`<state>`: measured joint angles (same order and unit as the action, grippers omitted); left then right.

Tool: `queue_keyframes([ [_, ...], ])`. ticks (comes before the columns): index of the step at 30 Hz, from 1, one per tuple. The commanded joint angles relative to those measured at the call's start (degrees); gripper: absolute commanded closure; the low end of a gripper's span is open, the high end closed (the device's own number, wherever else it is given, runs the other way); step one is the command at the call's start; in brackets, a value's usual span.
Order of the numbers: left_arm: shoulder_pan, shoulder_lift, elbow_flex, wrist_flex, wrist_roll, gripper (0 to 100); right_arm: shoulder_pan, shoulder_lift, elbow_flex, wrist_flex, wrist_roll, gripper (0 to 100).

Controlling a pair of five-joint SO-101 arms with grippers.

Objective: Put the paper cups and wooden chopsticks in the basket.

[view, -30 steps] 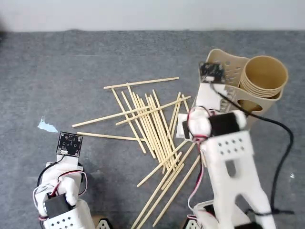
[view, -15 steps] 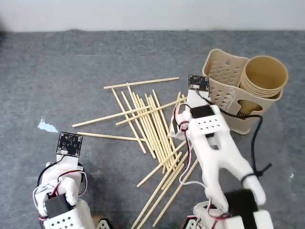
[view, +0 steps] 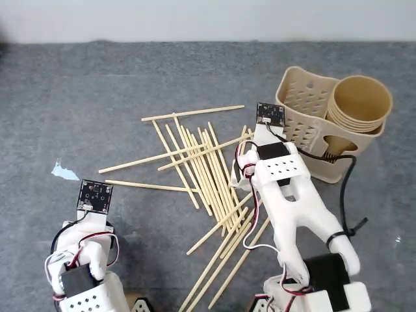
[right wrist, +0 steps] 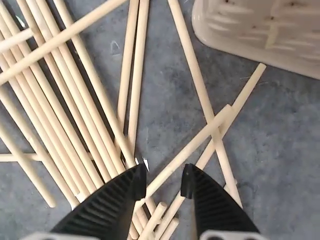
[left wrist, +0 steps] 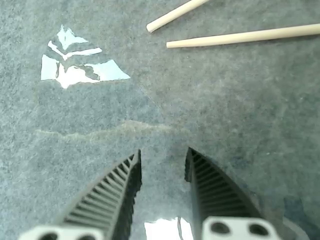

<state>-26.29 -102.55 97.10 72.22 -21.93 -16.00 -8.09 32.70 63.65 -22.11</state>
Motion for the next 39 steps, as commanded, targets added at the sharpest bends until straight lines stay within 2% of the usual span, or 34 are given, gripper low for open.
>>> queue_keyframes([
  [1, 0.00, -0.44, -0.57, 0.35, 0.00, 86, 1.01, 0.57, -1.76, 1.10, -0.88, 87.2],
  [9, 0.00, -0.44, -0.57, 0.35, 0.00, 86, 1.01, 7.52, -2.11, -3.30, -2.55, 87.2],
  [18, 0.00, -0.44, -0.57, 0.35, 0.00, 86, 2.07, 9.54, -2.02, -2.68, -2.46, 87.2],
  [28, 0.00, -0.44, -0.57, 0.35, 0.00, 86, -0.31, 2.15, -6.77, 8.48, -2.81, 87.5],
  [39, 0.00, -0.44, -0.57, 0.35, 0.00, 86, -3.30, -10.86, -6.42, 16.40, -2.46, 87.6],
])
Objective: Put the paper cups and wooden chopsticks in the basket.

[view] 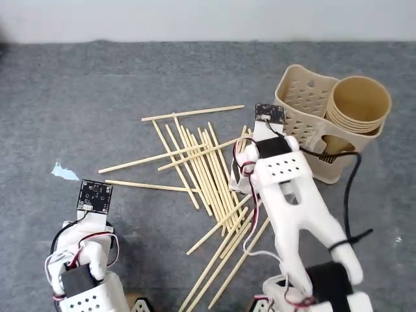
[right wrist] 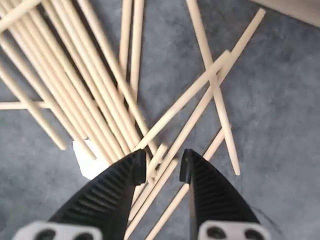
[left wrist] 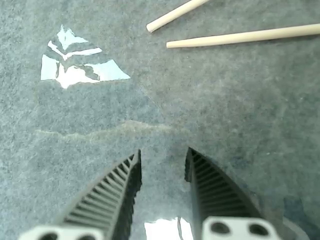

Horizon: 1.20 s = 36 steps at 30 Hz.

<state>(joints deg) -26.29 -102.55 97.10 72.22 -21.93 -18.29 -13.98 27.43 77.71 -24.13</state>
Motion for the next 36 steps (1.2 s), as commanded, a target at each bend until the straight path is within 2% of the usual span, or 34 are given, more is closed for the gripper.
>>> queue_keyframes([
  [1, 0.00, -0.44, -0.57, 0.35, 0.00, 86, -1.45, -5.85, -1.14, 3.30, -0.44, 87.6],
  [6, 0.00, -0.44, -0.57, 0.35, 0.00, 86, -5.67, -7.87, -0.88, 7.52, -0.44, 87.6],
  [10, 0.00, -0.44, -0.57, 0.35, 0.00, 86, -7.60, -6.20, 4.04, 3.38, 2.90, 87.2],
  [14, 0.00, -0.44, -0.57, 0.35, 0.00, 86, -6.29, -3.91, 8.53, -5.58, 3.34, 87.2],
  [19, 0.00, -0.44, -0.57, 0.35, 0.00, 86, -2.77, 0.31, 8.88, -11.21, 4.13, 87.2],
  [24, 0.00, -0.44, -0.57, 0.35, 0.00, 86, -0.22, 5.93, 8.88, -12.53, 4.22, 87.2],
  [36, 0.00, -0.44, -0.57, 0.35, 0.00, 86, -0.57, 9.10, 8.18, -16.22, 4.13, 87.6],
])
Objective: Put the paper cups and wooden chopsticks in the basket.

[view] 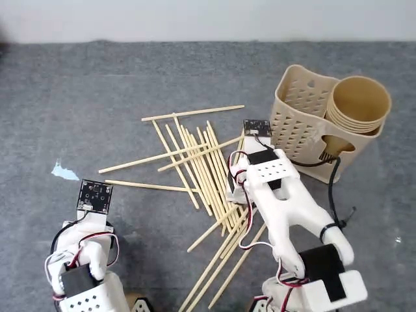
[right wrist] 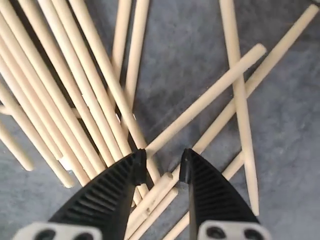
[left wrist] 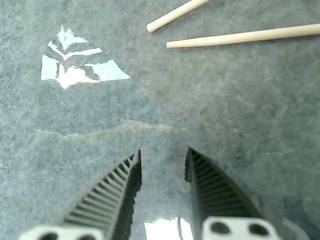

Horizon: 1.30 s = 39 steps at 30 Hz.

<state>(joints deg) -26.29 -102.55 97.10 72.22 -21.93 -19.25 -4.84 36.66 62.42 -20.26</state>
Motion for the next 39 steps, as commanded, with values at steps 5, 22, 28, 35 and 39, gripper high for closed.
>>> queue_keyframes([
  [5, 0.00, -0.44, -0.57, 0.35, 0.00, 86, 0.48, -0.04, -1.14, -0.92, 0.26, 87.3],
  [22, 0.00, -0.44, -0.57, 0.35, 0.00, 86, -7.69, -15.78, -5.10, 2.95, 15.91, 87.3],
  [28, 0.00, -0.44, -0.57, 0.35, 0.00, 86, -7.52, -14.73, -5.10, -5.05, 29.19, 87.2],
  [35, 0.00, -0.44, -0.57, 0.35, 0.00, 86, -7.60, -7.25, -8.53, -12.97, 29.36, 87.2],
  [39, 0.00, -0.44, -0.57, 0.35, 0.00, 86, -7.34, -0.13, -16.53, -9.63, 27.08, 87.2],
])
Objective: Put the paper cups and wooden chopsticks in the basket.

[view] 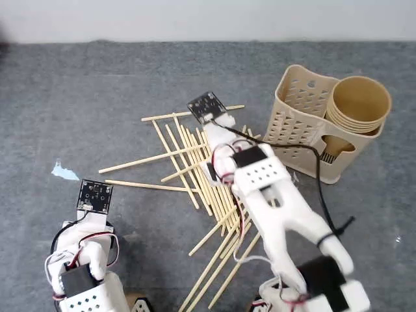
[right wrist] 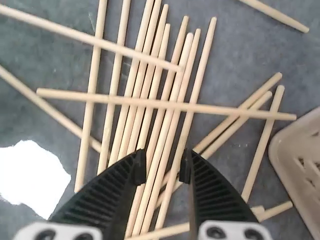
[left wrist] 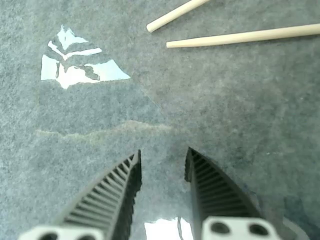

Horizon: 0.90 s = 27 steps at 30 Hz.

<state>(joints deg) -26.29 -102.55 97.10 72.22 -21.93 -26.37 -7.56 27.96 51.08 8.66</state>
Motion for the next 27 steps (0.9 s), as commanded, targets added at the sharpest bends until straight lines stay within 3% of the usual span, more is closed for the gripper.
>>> queue_keyframes([
  [1, 0.00, -0.44, -0.57, 0.35, 0.00, 86, -0.22, 4.09, -9.93, 3.56, -3.43, 87.2],
  [8, 0.00, -0.44, -0.57, 0.35, 0.00, 86, -1.98, 5.32, -21.45, 23.43, -10.90, 87.5],
  [16, 0.00, -0.44, -0.57, 0.35, 0.00, 86, -1.71, -8.66, -23.74, 40.84, -11.87, 87.6],
  [20, 0.00, -0.44, -0.57, 0.35, 0.00, 86, -1.71, -17.10, -19.69, 42.51, -11.96, 87.6],
  [27, 2.11, -0.44, -0.66, 0.35, 0.35, 86, -2.07, -25.45, -5.19, 33.63, -11.52, 87.6],
])
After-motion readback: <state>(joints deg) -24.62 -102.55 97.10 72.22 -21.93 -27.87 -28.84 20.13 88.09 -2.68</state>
